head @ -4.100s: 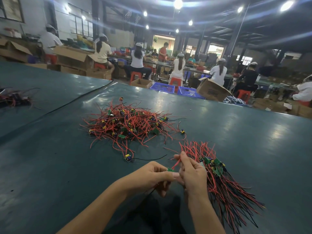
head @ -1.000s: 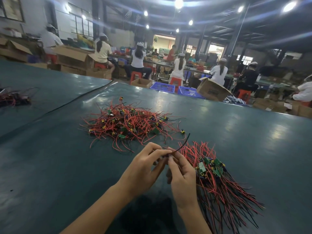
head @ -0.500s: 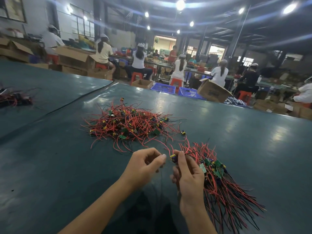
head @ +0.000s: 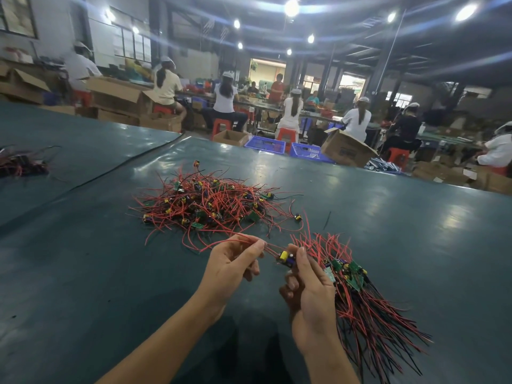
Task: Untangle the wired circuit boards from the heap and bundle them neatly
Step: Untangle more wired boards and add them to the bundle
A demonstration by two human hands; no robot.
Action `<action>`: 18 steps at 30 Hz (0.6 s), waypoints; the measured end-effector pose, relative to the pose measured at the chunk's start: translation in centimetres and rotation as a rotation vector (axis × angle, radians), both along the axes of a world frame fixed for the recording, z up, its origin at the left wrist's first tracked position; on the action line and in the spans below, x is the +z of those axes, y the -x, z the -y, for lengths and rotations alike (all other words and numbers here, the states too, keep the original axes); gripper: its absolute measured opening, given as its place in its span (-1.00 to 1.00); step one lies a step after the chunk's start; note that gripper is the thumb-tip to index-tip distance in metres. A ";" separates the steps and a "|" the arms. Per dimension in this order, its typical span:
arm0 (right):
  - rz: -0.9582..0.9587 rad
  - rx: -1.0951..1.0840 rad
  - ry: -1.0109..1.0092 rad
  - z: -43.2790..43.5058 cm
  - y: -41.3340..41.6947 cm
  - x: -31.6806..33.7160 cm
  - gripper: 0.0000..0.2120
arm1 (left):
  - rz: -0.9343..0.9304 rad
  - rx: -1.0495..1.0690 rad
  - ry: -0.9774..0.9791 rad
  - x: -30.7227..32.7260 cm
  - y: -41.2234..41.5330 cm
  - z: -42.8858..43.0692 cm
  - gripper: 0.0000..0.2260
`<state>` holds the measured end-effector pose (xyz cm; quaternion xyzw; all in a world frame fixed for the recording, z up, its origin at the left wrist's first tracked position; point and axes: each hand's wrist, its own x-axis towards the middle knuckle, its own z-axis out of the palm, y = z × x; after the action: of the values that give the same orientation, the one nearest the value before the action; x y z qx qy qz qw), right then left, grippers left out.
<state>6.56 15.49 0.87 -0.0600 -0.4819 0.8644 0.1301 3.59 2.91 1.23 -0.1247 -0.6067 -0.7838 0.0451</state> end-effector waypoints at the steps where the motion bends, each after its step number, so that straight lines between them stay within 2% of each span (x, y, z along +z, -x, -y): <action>1: 0.009 0.017 -0.015 0.0 0.0 -0.1 -0.80 | 0.019 -0.052 -0.004 0.0 0.0 0.1 -0.85; 5: 0.001 0.156 -0.054 0.5 -0.2 -0.5 -0.78 | -0.008 -0.225 0.148 -0.3 -0.1 0.3 -0.74; 8: 0.008 0.198 -0.093 0.8 -0.3 -0.5 -0.78 | -0.088 -0.189 0.224 -0.3 -0.4 -0.1 -0.68; 13: 0.039 0.084 -0.185 0.9 -0.1 -0.7 -0.83 | -0.126 -0.083 0.212 0.0 -0.3 -0.2 -0.71; 18: 0.046 -0.099 -0.035 0.6 0.6 -0.4 -0.82 | -0.117 0.011 0.144 0.2 -0.3 -0.4 -0.69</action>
<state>5.92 14.87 0.43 -0.1012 -0.4962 0.8468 0.1626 3.90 3.26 1.40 -0.1699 -0.6585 -0.7293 0.0756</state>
